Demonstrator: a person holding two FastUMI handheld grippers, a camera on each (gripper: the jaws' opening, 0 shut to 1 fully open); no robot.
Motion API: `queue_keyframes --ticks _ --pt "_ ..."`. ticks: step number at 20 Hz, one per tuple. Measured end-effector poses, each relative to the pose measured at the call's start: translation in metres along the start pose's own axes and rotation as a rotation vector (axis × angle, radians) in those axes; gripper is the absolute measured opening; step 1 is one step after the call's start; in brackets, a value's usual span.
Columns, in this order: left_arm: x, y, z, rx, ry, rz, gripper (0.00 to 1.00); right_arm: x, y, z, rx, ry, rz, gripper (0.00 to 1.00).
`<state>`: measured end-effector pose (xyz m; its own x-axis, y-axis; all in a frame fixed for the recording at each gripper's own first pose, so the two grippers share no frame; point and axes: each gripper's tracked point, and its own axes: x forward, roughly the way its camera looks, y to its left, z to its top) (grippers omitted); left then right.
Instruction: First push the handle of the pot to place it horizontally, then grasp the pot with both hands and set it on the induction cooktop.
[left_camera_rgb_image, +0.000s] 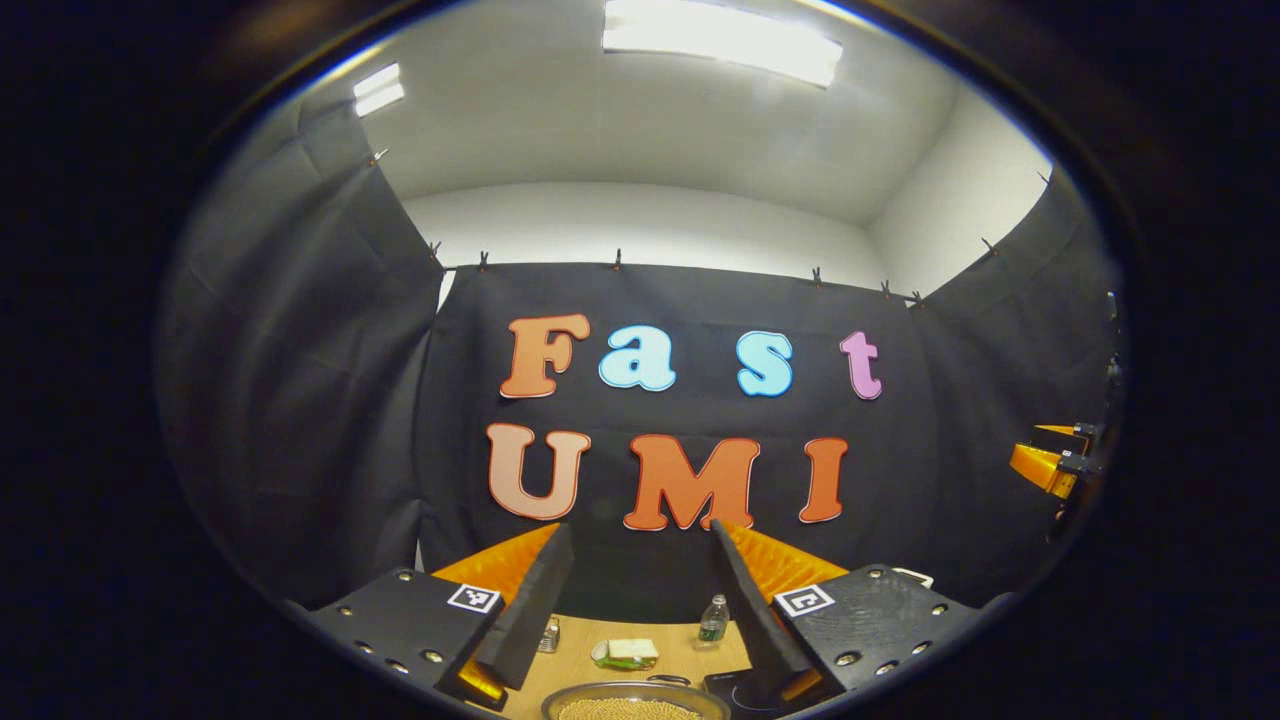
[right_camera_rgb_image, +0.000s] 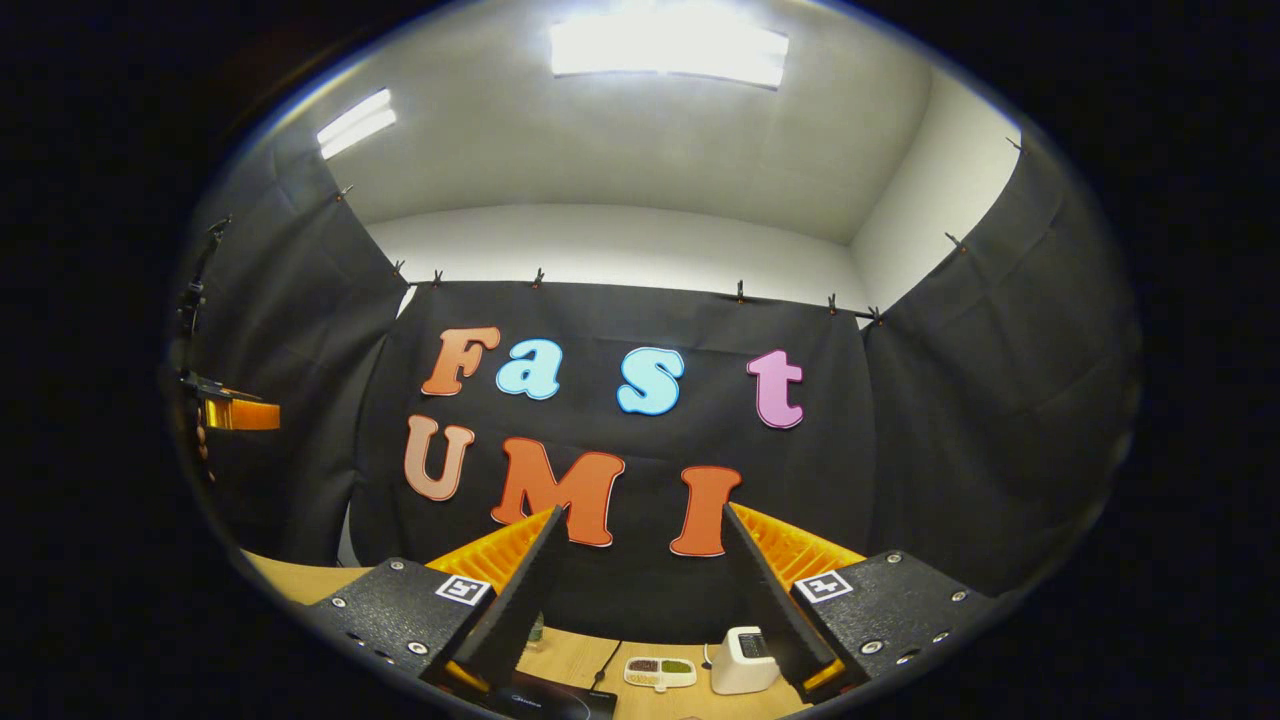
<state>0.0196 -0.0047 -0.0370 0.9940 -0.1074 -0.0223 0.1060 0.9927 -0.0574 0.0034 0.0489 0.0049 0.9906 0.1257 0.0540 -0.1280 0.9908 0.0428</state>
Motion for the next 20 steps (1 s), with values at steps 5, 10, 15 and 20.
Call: queue_keyframes --ticks 5,10,15,20 --pt "0.002 -0.003 -0.061 0.010 0.177 -0.010 0.33 -0.005 0.003 -0.016 -0.018 0.005 0.003 0.96" --pt "-0.011 -0.005 -0.158 -0.017 0.487 0.000 0.07 -0.010 0.009 -0.039 -0.022 0.031 0.029 0.95" --pt "-0.041 0.012 -0.266 -0.058 0.864 0.096 0.09 -0.014 0.012 -0.059 -0.051 0.047 0.050 0.95" --pt "-0.085 0.012 -0.342 -0.175 1.139 0.137 0.08 -0.022 0.011 -0.081 -0.094 0.066 0.050 0.95"
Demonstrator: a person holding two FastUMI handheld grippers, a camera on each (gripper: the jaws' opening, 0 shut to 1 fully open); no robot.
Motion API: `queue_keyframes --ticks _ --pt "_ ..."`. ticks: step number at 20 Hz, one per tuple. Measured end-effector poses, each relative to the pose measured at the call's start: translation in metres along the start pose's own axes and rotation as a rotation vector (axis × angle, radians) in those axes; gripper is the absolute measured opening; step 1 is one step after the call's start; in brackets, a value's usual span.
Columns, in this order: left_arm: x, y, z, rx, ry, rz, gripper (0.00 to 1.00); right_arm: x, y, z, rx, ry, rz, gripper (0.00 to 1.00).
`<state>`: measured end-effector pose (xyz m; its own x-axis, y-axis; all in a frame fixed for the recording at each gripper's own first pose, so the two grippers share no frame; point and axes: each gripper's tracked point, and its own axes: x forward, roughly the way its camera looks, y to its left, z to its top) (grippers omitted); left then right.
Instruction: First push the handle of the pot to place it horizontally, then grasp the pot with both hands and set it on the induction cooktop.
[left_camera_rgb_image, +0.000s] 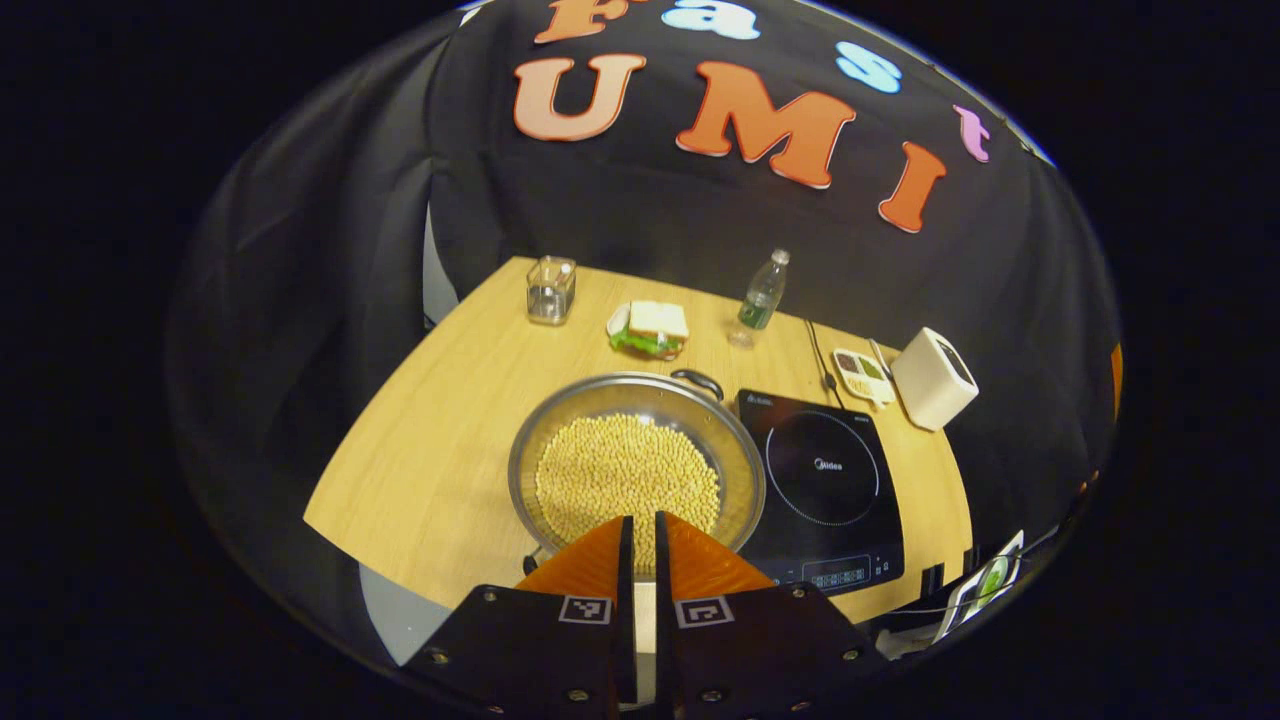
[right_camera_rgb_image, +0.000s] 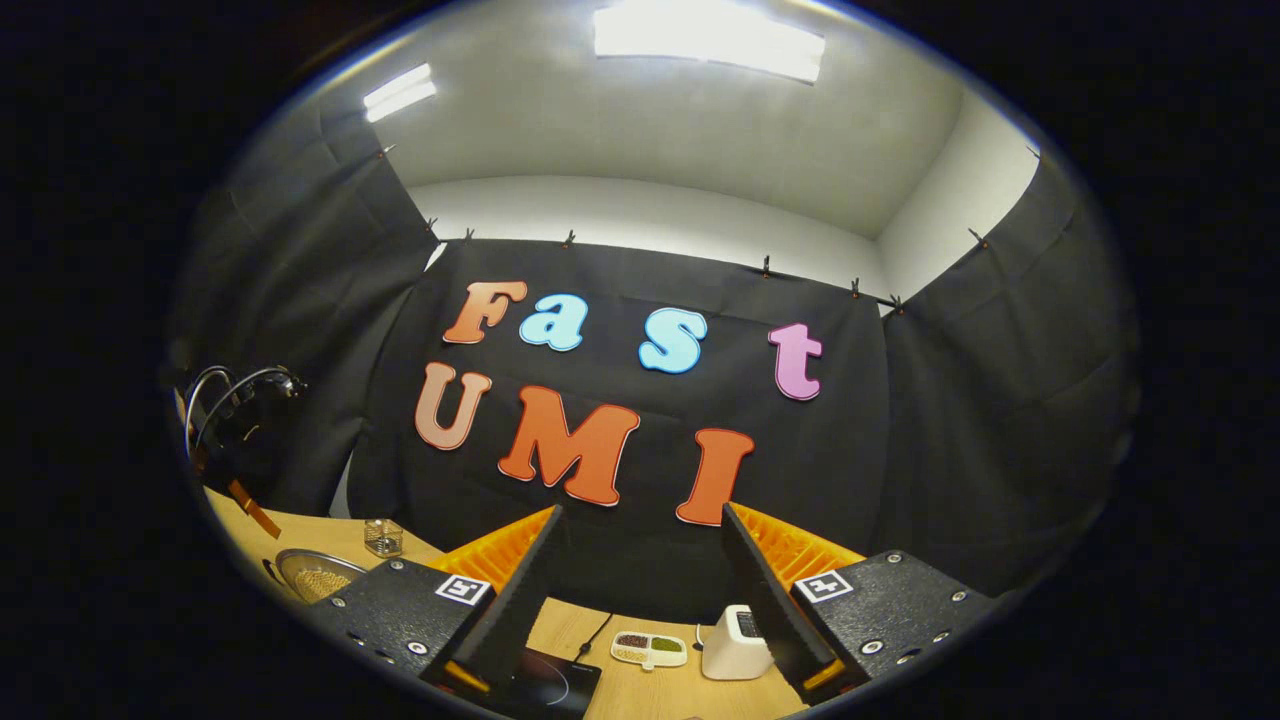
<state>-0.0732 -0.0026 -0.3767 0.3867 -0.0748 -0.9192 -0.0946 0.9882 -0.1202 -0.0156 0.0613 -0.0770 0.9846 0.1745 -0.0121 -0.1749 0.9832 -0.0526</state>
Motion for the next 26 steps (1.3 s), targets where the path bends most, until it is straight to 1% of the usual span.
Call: queue_keyframes --ticks 3,4,5,7,11,13,14,16,17,20,23,24,26 --pt "0.014 0.007 -0.038 -0.029 0.098 -0.006 0.08 -0.002 0.002 -0.017 0.008 0.026 0.000 0.95" --pt "0.017 0.009 -0.048 -0.034 0.126 -0.006 0.07 -0.002 0.004 -0.021 0.012 0.030 0.008 0.95" --pt "0.021 0.010 -0.057 -0.043 0.154 -0.009 0.09 -0.002 0.007 -0.025 0.013 0.032 0.017 0.95" --pt "0.025 0.013 -0.078 -0.060 0.219 -0.017 0.09 -0.001 0.008 -0.031 0.001 0.035 0.019 0.95" --pt "0.039 0.022 -0.102 -0.085 0.279 -0.021 0.09 0.004 0.016 -0.048 -0.039 0.051 0.017 0.95" --pt "0.047 0.031 -0.115 -0.077 0.308 0.002 0.09 0.005 0.023 -0.058 -0.039 0.076 0.037 0.95" --pt "0.049 0.033 -0.119 -0.084 0.329 0.005 0.09 -0.001 0.029 -0.064 -0.028 0.091 0.056 0.95" --pt "0.052 0.028 -0.126 -0.098 0.352 -0.013 0.09 -0.007 0.039 -0.071 -0.005 0.118 0.081 0.95" --pt "0.055 0.029 -0.126 -0.098 0.353 -0.015 0.07 -0.007 0.041 -0.074 -0.001 0.127 0.085 0.95" --pt "0.064 0.034 -0.133 -0.114 0.374 -0.008 0.09 -0.004 0.049 -0.081 0.003 0.147 0.094 0.95" --pt "0.073 0.037 -0.134 -0.130 0.383 -0.025 0.06 -0.003 0.059 -0.087 0.006 0.161 0.103 0.95" --pt "0.074 0.038 -0.136 -0.131 0.392 -0.025 0.01 -0.002 0.063 -0.091 0.009 0.170 0.109 0.95" --pt "0.078 0.048 -0.130 -0.114 0.385 0.001 0.01 -0.001 0.072 -0.098 0.016 0.188 0.123 0.95"
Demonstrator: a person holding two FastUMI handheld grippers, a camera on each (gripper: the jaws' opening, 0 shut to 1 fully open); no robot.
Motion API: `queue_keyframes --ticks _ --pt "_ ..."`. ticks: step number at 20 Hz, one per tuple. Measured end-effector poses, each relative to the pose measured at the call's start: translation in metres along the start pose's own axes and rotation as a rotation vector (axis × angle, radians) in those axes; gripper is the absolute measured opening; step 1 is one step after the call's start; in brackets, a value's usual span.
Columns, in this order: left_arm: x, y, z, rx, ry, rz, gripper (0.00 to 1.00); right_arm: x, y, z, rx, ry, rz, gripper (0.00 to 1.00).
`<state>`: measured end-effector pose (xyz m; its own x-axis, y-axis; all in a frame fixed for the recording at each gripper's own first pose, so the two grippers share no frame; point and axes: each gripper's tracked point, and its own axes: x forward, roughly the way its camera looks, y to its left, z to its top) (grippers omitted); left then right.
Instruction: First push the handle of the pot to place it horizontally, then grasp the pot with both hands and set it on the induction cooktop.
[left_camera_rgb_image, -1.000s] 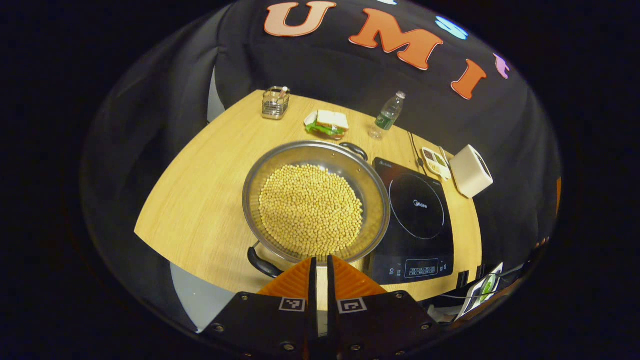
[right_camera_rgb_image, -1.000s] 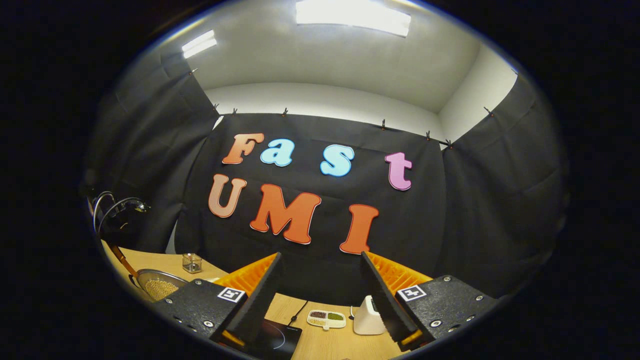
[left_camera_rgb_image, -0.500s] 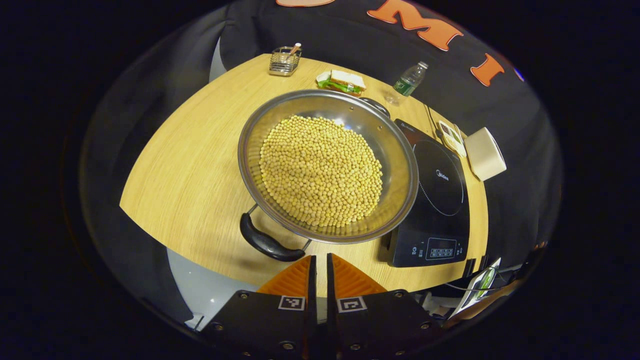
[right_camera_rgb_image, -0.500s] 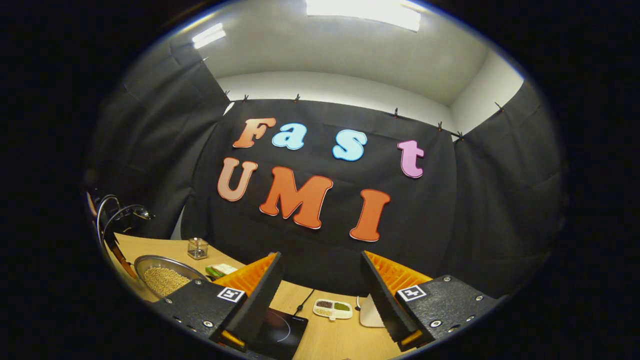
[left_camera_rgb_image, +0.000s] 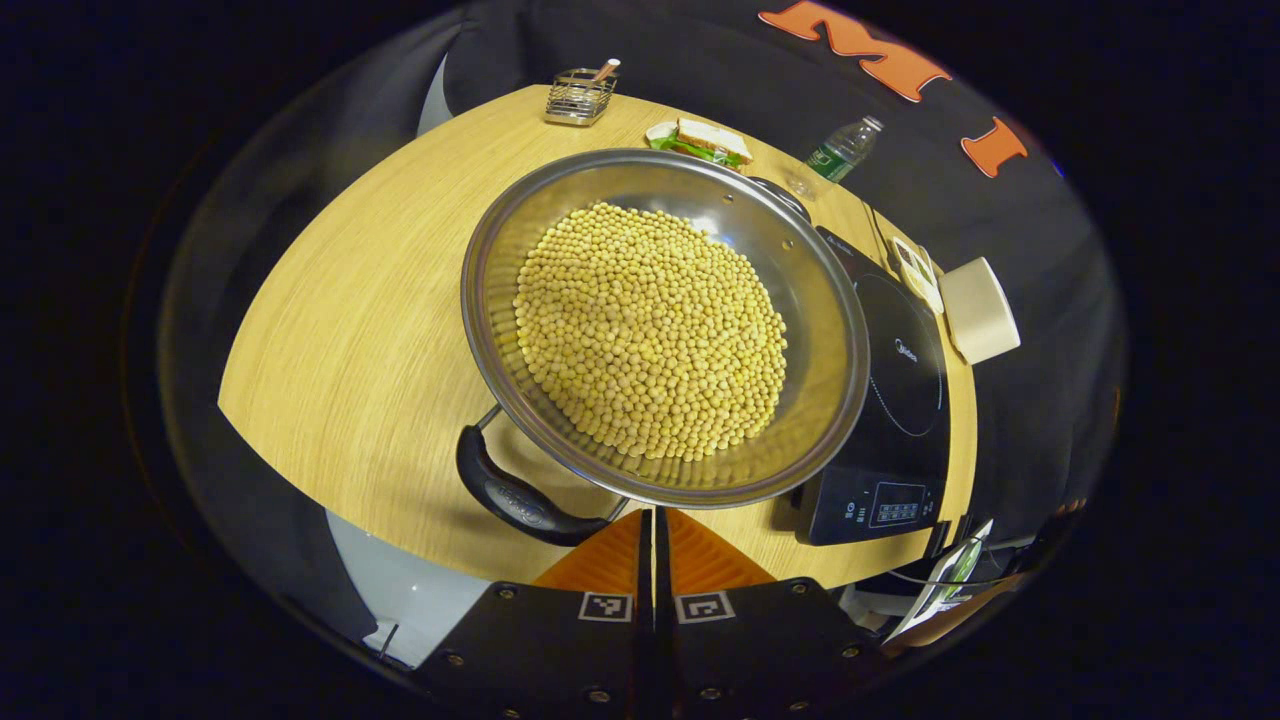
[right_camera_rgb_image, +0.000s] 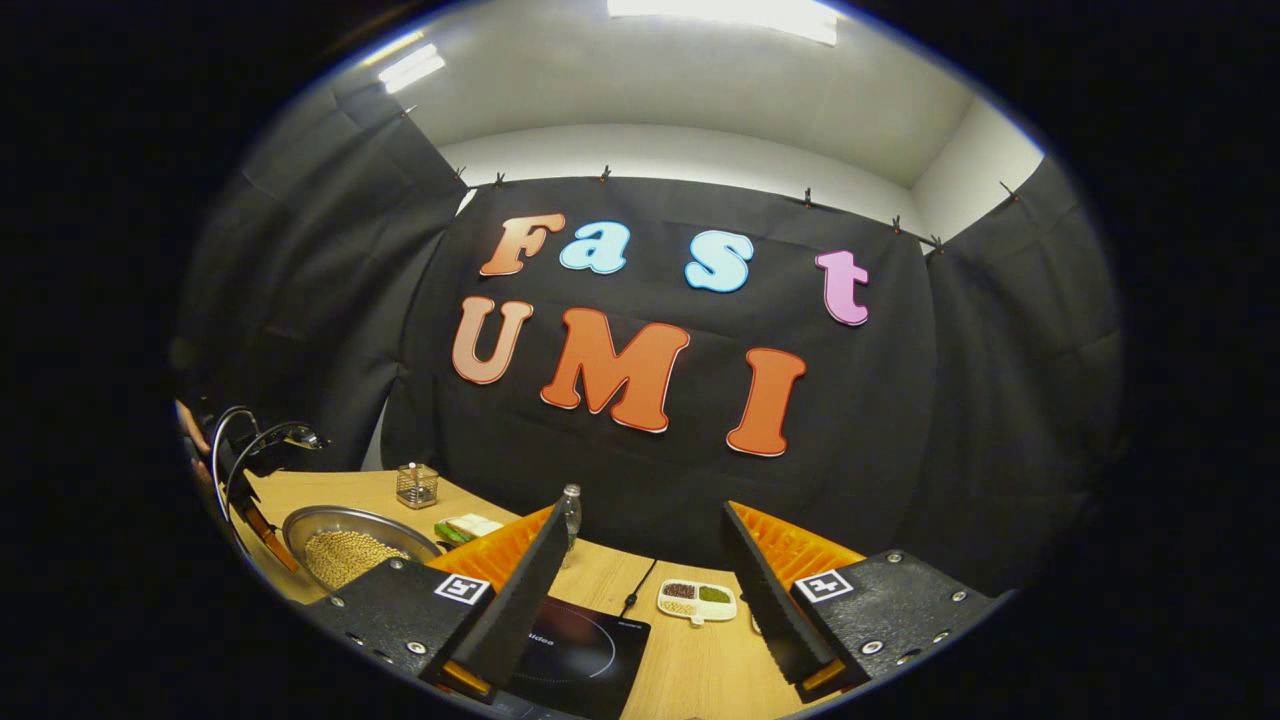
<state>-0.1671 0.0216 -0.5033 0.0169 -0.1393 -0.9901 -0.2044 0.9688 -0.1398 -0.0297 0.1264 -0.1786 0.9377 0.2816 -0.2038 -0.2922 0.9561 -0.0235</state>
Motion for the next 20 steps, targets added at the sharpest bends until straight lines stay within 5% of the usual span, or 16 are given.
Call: queue_keyframes --ticks 20 --pt "0.015 0.097 0.057 0.006 -0.081 0.175 0.01 0.060 0.107 -0.067 0.034 0.176 0.182 0.95"
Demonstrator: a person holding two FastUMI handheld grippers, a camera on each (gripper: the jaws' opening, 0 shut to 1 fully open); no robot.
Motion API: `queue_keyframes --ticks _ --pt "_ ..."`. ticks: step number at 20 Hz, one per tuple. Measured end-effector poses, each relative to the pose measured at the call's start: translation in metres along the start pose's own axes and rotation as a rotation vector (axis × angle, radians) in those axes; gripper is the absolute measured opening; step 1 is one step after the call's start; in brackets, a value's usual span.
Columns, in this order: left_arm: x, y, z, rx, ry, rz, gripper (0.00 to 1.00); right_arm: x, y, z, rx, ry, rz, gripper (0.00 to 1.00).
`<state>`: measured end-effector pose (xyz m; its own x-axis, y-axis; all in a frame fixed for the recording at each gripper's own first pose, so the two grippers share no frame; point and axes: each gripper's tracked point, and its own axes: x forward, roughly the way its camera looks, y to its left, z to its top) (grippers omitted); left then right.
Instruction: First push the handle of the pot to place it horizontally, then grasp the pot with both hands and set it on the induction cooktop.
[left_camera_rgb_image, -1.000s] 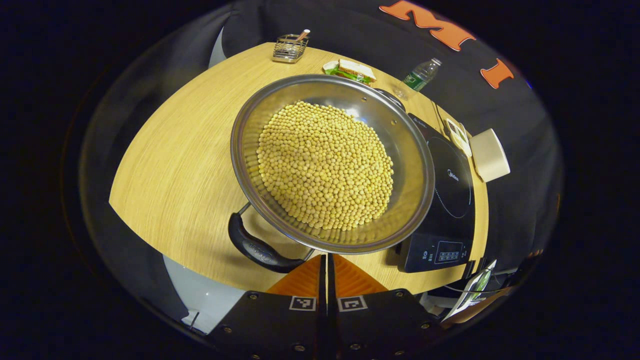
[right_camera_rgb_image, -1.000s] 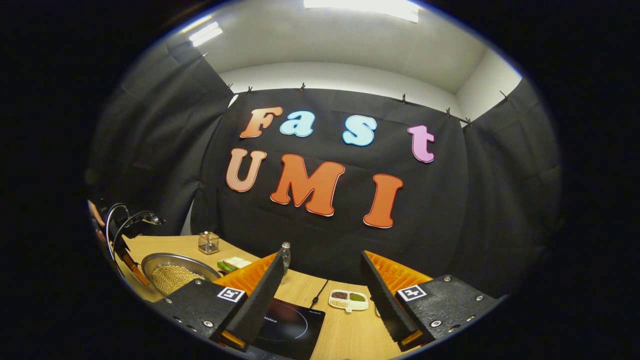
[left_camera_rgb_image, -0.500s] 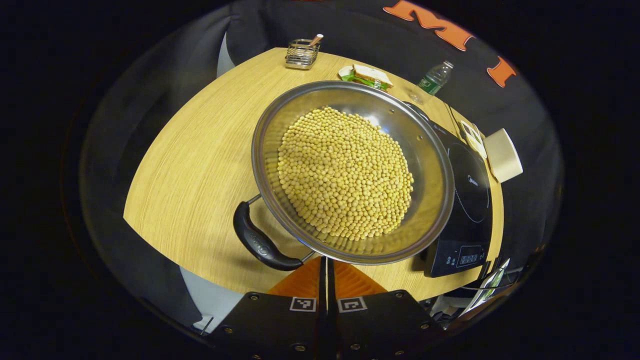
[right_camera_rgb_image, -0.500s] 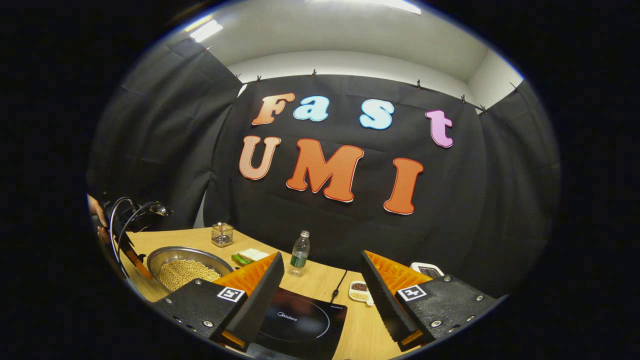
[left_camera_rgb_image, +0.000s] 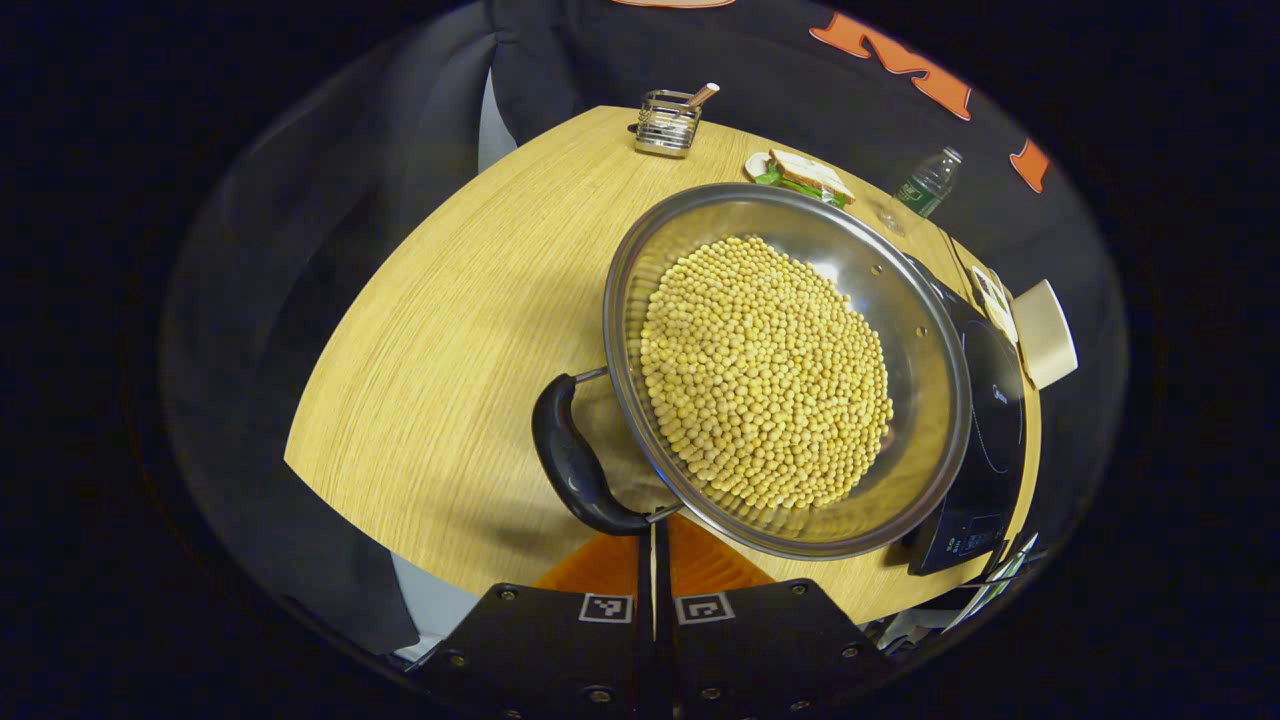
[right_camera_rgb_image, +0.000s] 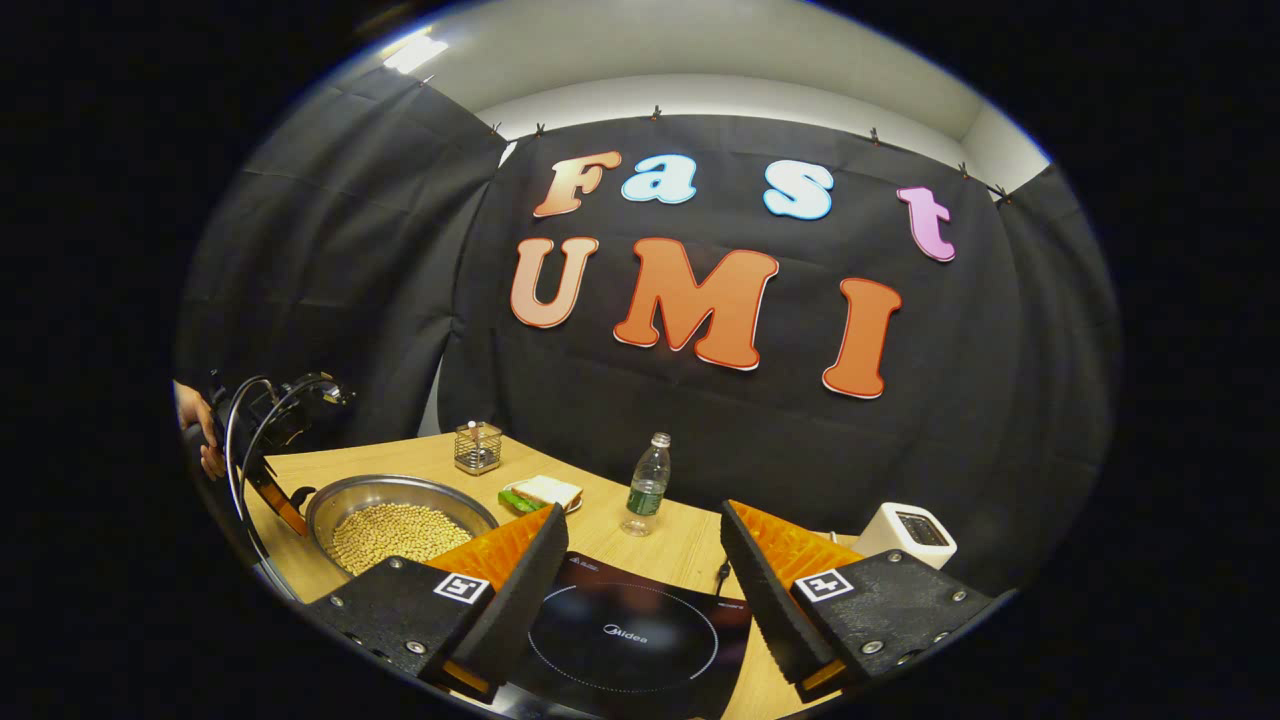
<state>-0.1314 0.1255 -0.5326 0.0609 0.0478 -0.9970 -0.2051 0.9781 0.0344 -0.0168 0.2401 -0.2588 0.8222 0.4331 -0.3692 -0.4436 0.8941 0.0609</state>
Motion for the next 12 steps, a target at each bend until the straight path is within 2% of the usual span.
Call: queue_keyframes --ticks 5,12 --pt "-0.001 0.019 0.015 0.050 -0.061 0.040 0.01 0.019 0.049 -0.040 0.117 0.115 0.106 0.95" --pt "-0.011 0.042 0.044 0.075 -0.168 0.091 0.03 0.039 0.091 -0.073 0.191 0.262 0.156 0.96"
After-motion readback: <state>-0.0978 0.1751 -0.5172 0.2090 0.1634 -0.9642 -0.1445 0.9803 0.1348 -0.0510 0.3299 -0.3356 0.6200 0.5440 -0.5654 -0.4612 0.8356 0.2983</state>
